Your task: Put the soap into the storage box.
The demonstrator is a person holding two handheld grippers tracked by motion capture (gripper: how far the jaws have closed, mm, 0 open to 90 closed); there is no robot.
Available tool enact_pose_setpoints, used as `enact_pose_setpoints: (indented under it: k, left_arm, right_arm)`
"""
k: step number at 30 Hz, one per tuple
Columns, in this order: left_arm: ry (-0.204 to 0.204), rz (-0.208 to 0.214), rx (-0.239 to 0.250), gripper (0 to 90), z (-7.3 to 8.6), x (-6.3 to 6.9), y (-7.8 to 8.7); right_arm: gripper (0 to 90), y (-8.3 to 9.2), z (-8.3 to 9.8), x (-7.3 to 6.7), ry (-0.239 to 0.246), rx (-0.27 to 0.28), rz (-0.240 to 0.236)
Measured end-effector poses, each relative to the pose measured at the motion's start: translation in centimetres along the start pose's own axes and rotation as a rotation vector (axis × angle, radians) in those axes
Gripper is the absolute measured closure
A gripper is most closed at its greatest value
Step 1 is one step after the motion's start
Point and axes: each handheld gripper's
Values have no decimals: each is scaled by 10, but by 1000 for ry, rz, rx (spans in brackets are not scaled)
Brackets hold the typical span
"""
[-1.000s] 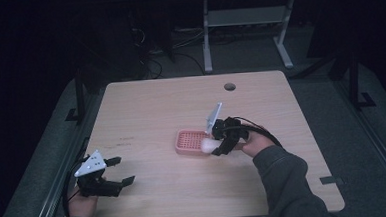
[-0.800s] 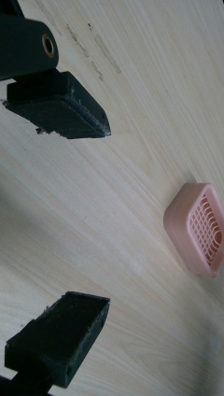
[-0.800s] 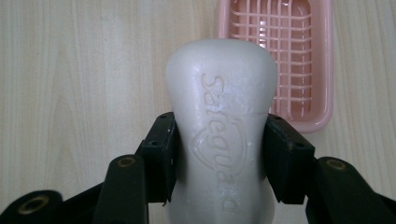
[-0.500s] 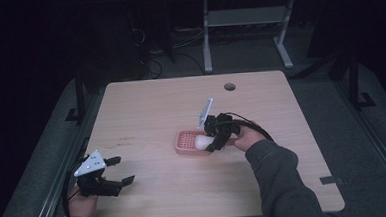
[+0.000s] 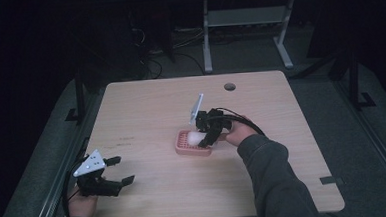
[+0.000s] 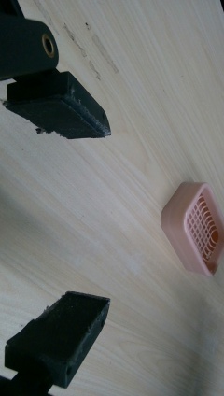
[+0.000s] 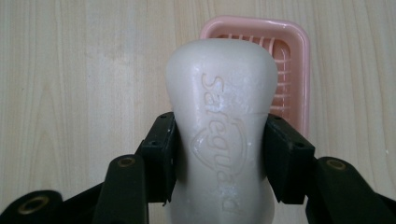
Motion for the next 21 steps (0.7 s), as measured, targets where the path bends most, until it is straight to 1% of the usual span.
enact_pose_setpoints:
  k: [4,7,9,11,18,21]
  left_arm:
    - [0,0,1,148,0,0,0]
    - [1,1,5,148,0,0,0]
    - [0,1,4,148,0,-1,1]
    - [4,1,6,148,0,-1,1]
    - [4,-1,4,148,0,-2,1]
    - [1,-4,8,148,0,-2,2]
  right_arm:
    - [493,-2,-5,3,5,-3,-3]
    - [493,-6,-9,5,6,7,-7]
    - [492,-8,-10,6,9,7,-2]
    - [493,-12,-12,8,4,9,-9]
    - [492,-14,-12,12,-9,14,-11]
    - [492,-17,-12,14,-19,7,-15]
Point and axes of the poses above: each handheld gripper's, and its own axes: y roughly backward along the jaws, z roughly out of its underside, x roughly to its right, and after that the axes turned 1 degree about x, right-handed
